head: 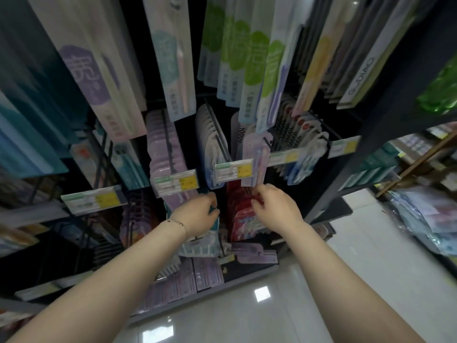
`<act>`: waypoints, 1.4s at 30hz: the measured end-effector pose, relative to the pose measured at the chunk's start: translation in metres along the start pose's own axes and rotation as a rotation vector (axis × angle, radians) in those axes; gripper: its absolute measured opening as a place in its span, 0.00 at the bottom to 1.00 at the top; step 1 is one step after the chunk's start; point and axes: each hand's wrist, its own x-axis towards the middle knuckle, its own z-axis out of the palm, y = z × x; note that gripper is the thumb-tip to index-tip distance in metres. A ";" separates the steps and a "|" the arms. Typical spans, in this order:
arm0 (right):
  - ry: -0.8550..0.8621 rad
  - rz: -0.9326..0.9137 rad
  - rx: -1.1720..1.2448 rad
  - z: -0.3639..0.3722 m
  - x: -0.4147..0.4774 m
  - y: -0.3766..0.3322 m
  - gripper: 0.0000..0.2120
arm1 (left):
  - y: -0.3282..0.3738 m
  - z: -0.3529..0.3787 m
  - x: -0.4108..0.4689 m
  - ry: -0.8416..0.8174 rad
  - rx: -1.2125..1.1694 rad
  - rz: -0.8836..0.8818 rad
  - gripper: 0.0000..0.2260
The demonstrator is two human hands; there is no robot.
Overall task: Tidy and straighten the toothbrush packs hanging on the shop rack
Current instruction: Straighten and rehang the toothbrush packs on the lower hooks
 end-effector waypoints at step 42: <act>-0.262 -0.052 0.654 -0.017 0.098 0.077 0.17 | 0.052 0.068 0.108 0.324 -0.937 -0.259 0.14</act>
